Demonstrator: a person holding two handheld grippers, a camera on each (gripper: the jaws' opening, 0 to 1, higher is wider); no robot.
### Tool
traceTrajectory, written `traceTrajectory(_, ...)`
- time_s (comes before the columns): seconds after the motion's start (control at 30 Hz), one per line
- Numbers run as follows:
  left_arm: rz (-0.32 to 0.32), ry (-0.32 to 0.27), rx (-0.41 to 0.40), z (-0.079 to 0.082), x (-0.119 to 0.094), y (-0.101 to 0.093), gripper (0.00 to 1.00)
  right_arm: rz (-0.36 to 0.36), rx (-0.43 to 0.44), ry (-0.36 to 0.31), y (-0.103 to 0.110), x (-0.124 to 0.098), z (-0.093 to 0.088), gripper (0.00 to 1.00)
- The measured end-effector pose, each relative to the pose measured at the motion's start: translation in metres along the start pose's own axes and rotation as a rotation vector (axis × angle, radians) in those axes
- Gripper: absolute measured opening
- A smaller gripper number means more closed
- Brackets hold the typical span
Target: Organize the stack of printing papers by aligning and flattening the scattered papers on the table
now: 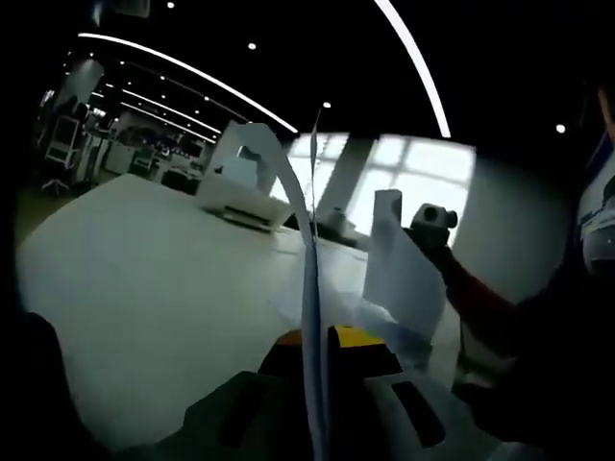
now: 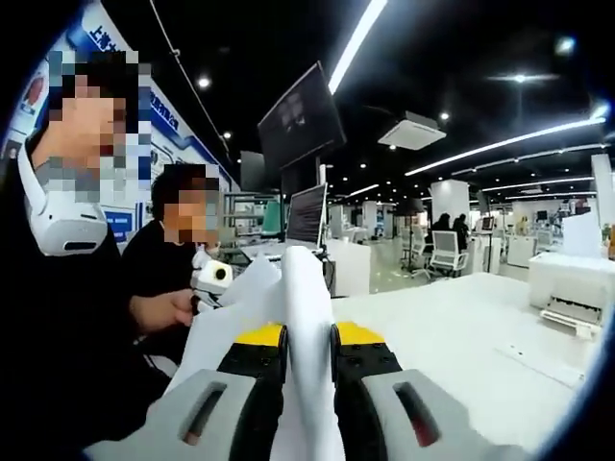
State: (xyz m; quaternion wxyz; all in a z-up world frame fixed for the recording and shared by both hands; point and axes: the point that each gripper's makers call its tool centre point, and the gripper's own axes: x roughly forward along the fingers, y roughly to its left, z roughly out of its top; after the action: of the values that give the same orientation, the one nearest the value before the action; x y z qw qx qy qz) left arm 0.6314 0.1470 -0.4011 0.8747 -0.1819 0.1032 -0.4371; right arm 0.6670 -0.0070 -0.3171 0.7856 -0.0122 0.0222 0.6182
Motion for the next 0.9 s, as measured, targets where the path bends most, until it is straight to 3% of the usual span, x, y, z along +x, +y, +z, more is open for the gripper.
traceTrajectory(0.3,-0.005,-0.005,-0.004,0.001,0.001,-0.004,0.06,0.026,-0.021,0.009,0.007,0.008,0.003,0.14)
traceTrajectory(0.9,-0.011,-0.043,-0.074,0.0,0.003,-0.002,0.06,0.043,-0.078,0.082,0.013,0.022,-0.012,0.14)
